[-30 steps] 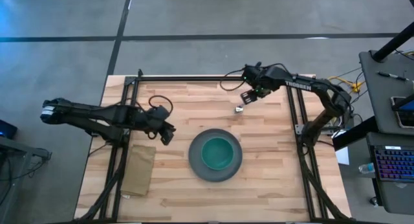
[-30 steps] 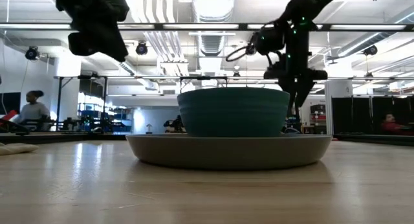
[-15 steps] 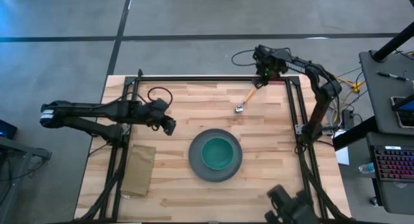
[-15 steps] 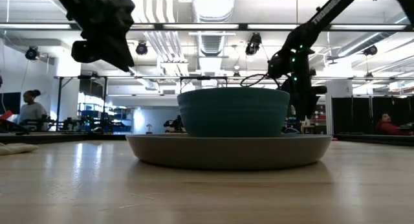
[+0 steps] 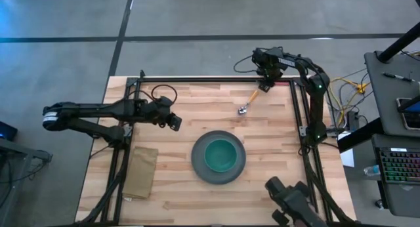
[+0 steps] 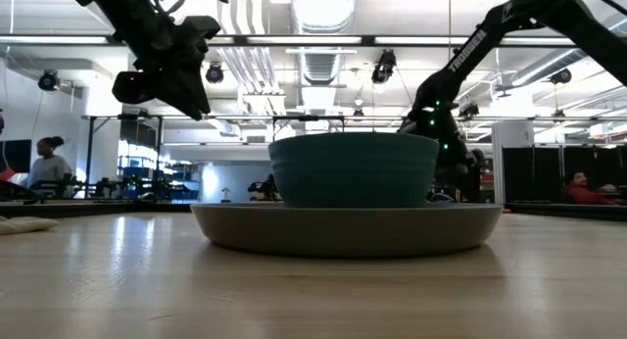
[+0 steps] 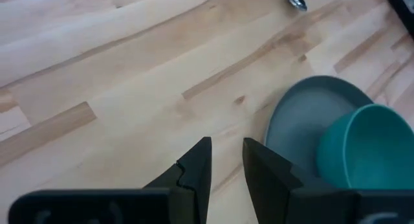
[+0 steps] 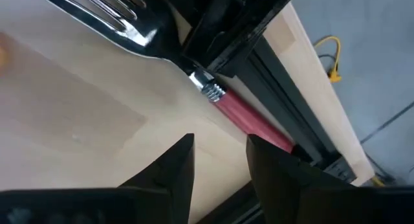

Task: Set table place
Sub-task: Put the pink fork on the table to the right of the gray plate

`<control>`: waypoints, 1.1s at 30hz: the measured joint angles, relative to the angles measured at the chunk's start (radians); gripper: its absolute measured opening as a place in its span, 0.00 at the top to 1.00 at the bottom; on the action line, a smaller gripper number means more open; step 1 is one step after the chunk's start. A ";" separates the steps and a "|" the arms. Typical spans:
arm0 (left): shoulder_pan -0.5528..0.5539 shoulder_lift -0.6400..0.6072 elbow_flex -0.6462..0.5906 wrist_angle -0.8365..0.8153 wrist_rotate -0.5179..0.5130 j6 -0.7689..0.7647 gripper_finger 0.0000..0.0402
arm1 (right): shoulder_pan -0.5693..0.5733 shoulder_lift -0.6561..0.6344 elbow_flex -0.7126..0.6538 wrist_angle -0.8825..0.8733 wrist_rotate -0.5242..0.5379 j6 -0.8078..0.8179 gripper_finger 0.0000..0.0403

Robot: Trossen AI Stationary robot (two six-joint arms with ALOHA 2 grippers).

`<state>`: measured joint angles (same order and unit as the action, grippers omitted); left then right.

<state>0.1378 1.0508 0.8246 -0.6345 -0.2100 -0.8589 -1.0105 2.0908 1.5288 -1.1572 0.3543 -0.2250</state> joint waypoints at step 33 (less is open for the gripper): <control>0.013 -0.002 -0.014 -0.003 0.001 -0.052 0.82 | -0.037 0.032 -0.002 0.094 -0.091 -0.221 0.75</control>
<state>0.1513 1.0485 0.8101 -0.6376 -0.2089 -0.9109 -1.0477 2.1231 1.5269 -1.0631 0.2637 -0.4458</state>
